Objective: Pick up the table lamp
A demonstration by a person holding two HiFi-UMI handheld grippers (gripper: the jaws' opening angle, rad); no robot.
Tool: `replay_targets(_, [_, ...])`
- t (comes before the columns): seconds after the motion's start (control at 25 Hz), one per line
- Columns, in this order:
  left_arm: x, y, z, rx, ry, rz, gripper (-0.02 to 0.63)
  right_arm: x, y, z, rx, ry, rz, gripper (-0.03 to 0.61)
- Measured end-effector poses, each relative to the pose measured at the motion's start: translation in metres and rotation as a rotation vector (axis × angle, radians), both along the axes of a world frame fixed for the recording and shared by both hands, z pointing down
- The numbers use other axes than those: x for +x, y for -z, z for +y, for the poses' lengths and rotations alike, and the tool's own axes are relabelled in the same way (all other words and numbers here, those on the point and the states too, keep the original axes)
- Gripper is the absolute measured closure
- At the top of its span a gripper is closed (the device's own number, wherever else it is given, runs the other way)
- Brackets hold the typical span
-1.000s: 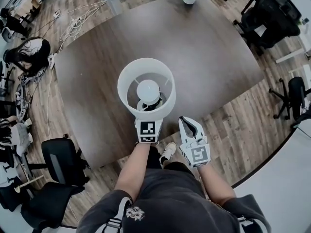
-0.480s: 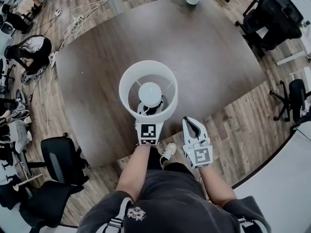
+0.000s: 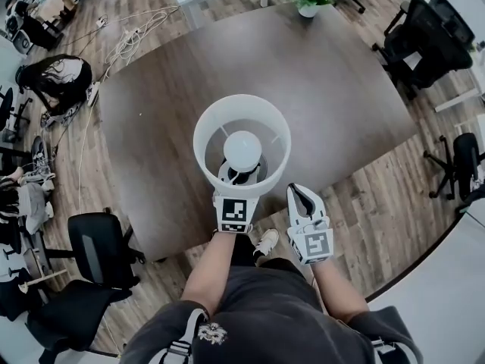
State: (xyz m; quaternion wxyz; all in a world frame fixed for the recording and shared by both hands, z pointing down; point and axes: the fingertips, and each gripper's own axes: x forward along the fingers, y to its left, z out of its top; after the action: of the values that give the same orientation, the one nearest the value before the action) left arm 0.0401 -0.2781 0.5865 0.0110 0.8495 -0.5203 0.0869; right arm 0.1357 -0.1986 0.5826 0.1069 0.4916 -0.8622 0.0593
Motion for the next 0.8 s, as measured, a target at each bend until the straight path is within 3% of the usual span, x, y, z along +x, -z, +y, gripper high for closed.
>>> replay_targets(0.8, [-0.009,0.164,-0.015,0.037,-0.05,0.057,0.557,-0.035,0.168,-0.055,0.21,0.022,-0.054,0.551])
